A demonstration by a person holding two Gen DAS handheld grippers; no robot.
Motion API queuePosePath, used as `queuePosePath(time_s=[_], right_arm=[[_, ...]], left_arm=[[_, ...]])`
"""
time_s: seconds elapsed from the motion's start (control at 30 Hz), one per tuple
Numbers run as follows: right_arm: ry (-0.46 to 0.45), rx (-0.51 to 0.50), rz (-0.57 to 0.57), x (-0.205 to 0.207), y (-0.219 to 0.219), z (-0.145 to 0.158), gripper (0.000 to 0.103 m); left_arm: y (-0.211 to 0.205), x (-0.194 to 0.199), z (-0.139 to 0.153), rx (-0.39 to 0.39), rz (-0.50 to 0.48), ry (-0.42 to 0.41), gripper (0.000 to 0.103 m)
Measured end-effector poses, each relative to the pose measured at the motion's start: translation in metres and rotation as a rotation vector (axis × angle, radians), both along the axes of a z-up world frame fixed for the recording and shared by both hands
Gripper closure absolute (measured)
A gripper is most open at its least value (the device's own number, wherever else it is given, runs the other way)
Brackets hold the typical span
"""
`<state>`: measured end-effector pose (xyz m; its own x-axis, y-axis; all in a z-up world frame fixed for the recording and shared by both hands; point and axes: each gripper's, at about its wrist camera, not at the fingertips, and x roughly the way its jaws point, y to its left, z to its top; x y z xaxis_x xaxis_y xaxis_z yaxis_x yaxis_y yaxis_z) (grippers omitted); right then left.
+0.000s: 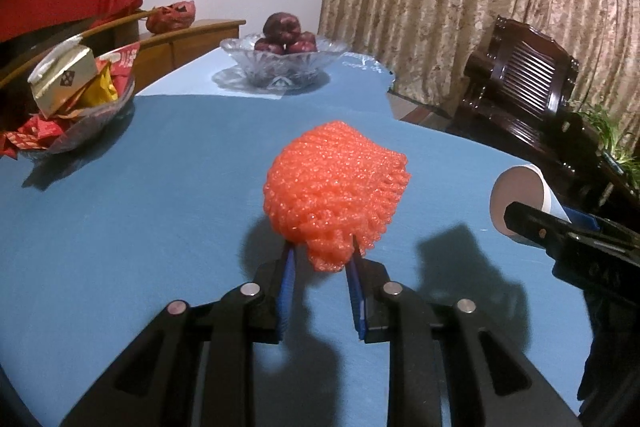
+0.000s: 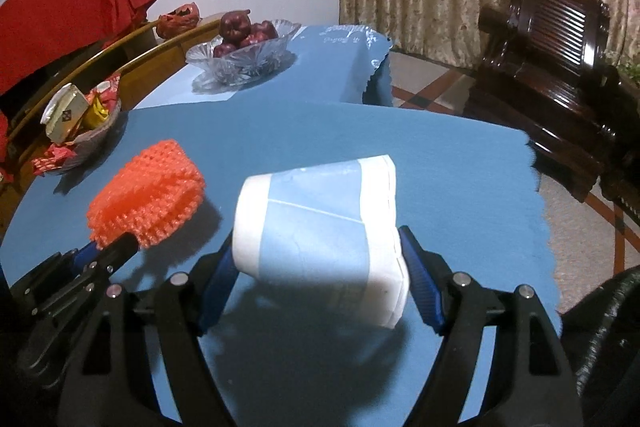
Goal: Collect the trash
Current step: 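Grasp the orange foam net with the left tool while the right tool grasps the white cup, then carry the orange net and white cup over the bin with both tools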
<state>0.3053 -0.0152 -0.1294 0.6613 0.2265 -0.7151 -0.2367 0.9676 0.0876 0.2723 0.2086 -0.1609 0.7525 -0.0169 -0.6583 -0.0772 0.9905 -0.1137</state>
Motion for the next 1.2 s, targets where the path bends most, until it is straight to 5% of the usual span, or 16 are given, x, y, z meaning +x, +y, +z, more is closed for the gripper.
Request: queuePosePath(time_s=[0.57,1.2], right_arm=[[-0.054,-0.028,-0.001,-0.1,-0.068,0.049,0.03],[-0.085,-0.042,-0.154,-0.212,-0.184,0.08,0.03]], left_arm=[[-0.061,-0.066,0.054,0.008,-0.067,-0.063,0.079],[-0.176,-0.149,0.078,-0.015,-0.244,-0.068,0.079]])
